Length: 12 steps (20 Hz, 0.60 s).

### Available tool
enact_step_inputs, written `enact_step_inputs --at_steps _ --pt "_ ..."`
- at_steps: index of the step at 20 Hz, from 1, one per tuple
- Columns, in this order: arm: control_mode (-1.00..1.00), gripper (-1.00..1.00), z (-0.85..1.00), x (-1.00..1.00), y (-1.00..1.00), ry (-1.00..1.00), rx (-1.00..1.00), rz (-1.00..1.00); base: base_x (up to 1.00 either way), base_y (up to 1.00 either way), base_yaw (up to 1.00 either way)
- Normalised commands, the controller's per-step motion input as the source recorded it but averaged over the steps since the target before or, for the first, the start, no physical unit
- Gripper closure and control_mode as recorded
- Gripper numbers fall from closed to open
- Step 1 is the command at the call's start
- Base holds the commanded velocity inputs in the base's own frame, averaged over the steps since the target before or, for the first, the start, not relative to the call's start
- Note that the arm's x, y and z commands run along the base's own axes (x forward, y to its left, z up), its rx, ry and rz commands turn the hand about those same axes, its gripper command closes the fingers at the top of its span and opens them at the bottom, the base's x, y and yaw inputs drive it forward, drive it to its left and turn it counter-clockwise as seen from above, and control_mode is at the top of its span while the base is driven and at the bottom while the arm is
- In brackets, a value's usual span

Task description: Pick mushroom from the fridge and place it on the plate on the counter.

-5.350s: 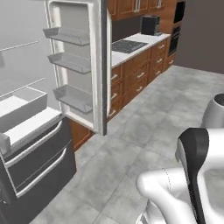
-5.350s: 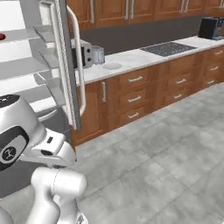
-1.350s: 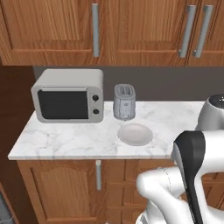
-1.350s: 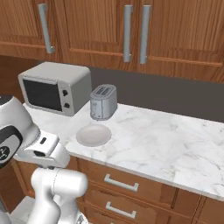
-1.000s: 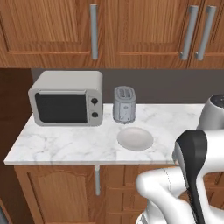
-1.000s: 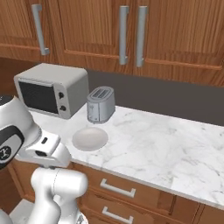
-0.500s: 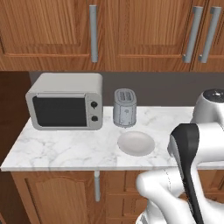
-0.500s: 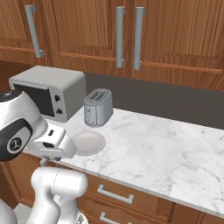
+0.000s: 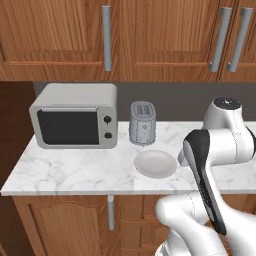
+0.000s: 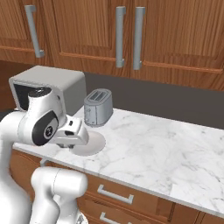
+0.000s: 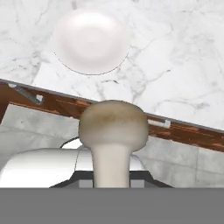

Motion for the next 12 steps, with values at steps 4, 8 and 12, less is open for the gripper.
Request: enact_step_inputs --at_steps 4,8,12 --pt "-1.00 1.00 -0.52 0.86 0.03 -0.01 0.02 0.04 0.00 0.00 0.00" --pt "-1.00 1.00 -0.47 0.91 0.14 -0.06 -0.01 0.00 0.00 0.00 0.00" --pt "-1.00 1.00 -0.70 0.73 0.34 0.00 -0.05 0.00 0.00 0.00 0.00"
